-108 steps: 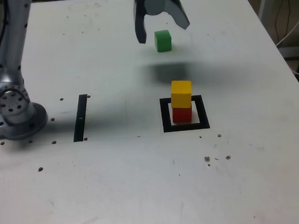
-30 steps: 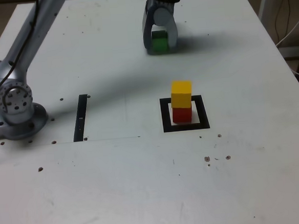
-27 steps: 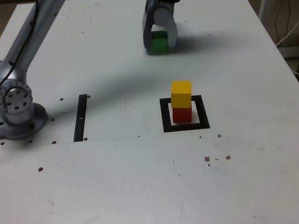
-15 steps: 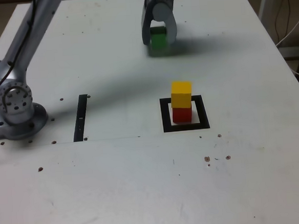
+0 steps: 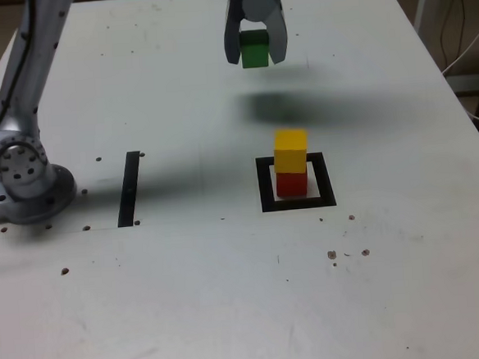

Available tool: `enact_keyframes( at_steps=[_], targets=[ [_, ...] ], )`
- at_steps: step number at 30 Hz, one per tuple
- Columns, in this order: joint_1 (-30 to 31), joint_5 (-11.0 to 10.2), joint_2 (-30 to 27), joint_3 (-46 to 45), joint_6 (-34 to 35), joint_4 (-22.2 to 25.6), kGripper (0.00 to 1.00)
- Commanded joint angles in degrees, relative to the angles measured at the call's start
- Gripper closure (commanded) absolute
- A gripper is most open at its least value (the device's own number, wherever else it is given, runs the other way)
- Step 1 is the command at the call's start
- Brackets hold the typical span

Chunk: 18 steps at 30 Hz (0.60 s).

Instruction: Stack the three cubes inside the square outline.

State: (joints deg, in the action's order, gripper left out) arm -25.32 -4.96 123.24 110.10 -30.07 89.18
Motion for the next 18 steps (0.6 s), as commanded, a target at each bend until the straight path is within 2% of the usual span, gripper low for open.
enact_keyframes(
  at_steps=[1,7,18],
  targets=[
    [2.1,0.5,-2.3,-1.1,1.4,0.6,0.61],
    [8.0,1.3,-5.0,-2.7,5.4,1.1,0.61],
    [16.2,2.8,-6.1,-3.5,11.3,1.9,0.61]
  ],
)
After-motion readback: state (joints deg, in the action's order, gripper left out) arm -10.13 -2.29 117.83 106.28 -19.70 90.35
